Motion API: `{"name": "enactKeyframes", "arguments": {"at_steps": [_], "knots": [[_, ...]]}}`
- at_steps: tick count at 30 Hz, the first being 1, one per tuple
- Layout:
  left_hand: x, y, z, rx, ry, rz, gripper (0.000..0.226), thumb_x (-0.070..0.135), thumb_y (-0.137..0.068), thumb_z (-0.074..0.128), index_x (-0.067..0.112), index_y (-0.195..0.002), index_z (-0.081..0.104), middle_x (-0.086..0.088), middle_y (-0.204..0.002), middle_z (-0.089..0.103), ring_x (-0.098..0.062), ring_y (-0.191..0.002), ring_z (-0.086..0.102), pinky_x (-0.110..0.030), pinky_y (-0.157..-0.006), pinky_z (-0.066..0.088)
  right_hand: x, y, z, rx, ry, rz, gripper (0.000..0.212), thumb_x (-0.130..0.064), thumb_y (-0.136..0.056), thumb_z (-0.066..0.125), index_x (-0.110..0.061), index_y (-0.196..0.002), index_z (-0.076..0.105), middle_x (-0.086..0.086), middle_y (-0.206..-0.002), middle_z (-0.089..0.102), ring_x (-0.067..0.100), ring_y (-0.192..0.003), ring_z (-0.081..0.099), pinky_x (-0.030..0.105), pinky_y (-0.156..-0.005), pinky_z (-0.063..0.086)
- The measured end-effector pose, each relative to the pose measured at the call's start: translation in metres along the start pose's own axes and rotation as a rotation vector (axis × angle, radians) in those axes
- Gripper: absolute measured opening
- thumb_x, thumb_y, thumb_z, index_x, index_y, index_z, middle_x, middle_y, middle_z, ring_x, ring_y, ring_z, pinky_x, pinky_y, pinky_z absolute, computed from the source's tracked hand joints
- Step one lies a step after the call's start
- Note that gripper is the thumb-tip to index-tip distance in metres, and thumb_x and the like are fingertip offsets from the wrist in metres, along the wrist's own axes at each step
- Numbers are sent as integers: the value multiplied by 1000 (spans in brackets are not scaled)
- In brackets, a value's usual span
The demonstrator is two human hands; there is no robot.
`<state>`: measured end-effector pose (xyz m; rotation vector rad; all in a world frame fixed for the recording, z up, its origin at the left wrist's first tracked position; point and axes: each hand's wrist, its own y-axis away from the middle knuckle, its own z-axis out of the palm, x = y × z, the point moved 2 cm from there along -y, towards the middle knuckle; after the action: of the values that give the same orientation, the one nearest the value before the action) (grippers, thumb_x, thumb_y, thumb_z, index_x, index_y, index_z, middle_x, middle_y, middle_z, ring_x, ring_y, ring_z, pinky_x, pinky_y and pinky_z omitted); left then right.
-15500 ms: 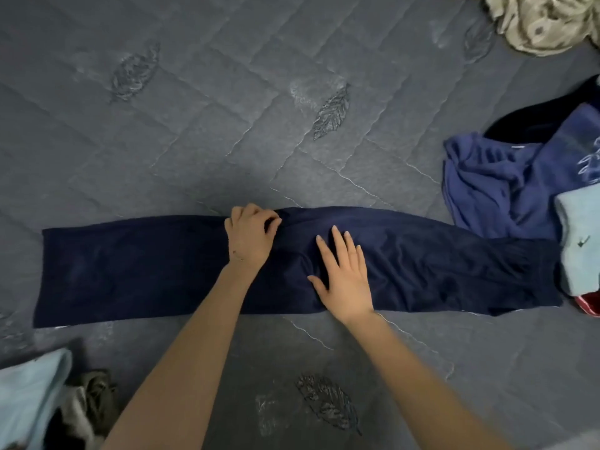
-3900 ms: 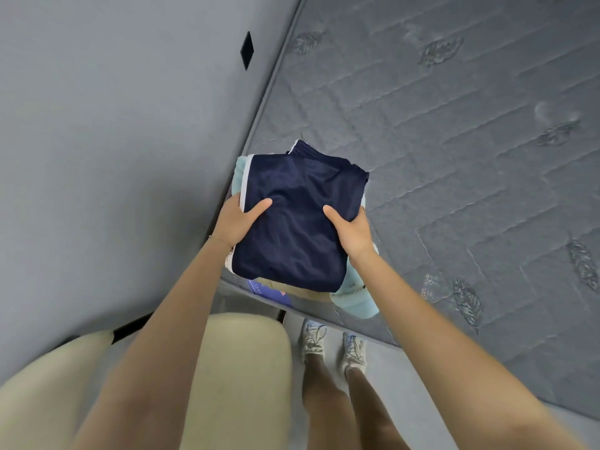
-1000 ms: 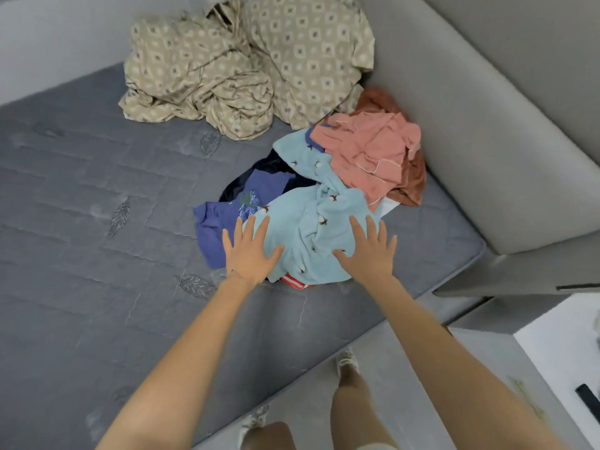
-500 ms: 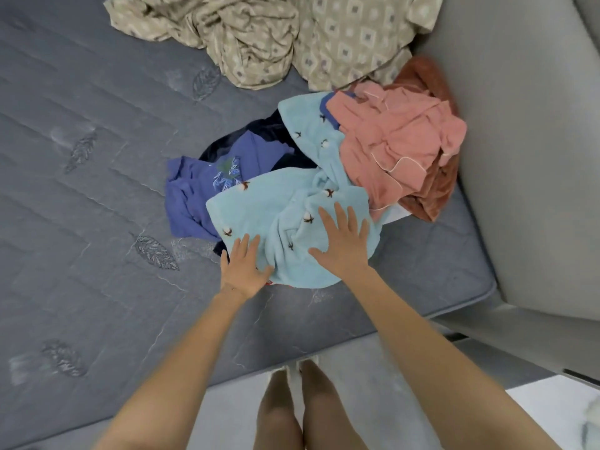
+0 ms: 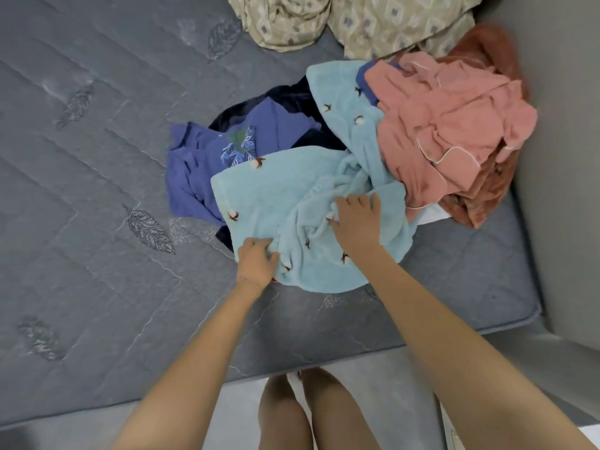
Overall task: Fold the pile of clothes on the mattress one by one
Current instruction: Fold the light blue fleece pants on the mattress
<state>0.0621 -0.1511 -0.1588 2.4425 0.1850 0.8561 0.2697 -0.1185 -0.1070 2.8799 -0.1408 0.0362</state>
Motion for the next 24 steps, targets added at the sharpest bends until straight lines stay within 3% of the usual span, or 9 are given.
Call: {"name": "enactKeyframes", "arguments": {"at_steps": [2, 4, 7, 10, 13, 19, 24], "knots": [[9, 11, -20, 42, 211, -12, 3, 6, -93, 53, 6, -93, 56, -4, -81, 55, -23, -80, 49, -27, -66, 37, 1, 2, -15, -68, -79, 21, 27, -31, -96, 54, -14, -116, 62, 6, -117, 61, 28, -115, 50, 41, -106, 28], [21, 25, -46, 120, 382, -4, 4, 7, -97, 49, 8, -94, 49, 5, -77, 51, -16, -75, 45, -15, -59, 37, 5, 5, -33, -51, -207, 20, 30, -31, -100, 47, -11, -113, 64, 8, -122, 57, 28, -118, 47, 36, -98, 29], [44, 45, -84, 266, 509, 93, 3, 7, -100, 46, 7, -101, 48, 2, -88, 53, -8, -78, 46, -10, -65, 38, 4, 11, -71, 13, -527, 85, 26, -28, -96, 55, -4, -93, 67, 9, -99, 58, 26, -93, 54, 35, -78, 38], [71, 66, -122, 434, 580, 146, 4, 7, -100, 46, 9, -97, 44, 4, -78, 47, -3, -67, 41, -8, -64, 37, -6, 14, -108, 77, -705, 84, 42, -23, -94, 58, -17, -57, 38, -3, -62, 37, 18, -62, 40, 29, -58, 25], [87, 87, -161, 562, 648, 161, 6, 11, -99, 48, 11, -94, 45, 7, -77, 49, -2, -67, 43, -13, -64, 39, -31, 19, -153, 173, -769, 47, 50, -23, -93, 57, -29, -58, 22, -10, -60, 26, 14, -59, 32, 26, -59, 20], [85, 131, -254, 747, 728, 162, 21, 16, -93, 60, 18, -79, 44, 12, -70, 46, 3, -61, 43, -14, -60, 37, -96, 30, -229, 207, -774, -48, 42, -27, -92, 59, -14, -59, 37, -2, -60, 36, 13, -55, 34, 30, -54, 18], [55, 171, -328, 852, 762, 193, 34, 17, -89, 65, 22, -70, 37, 9, -67, 39, 1, -57, 37, -14, -57, 34, -172, 62, -284, 252, -868, -193, 29, -26, -91, 62, -7, -70, 54, 3, -74, 53, 17, -73, 47, 27, -63, 27]]}}
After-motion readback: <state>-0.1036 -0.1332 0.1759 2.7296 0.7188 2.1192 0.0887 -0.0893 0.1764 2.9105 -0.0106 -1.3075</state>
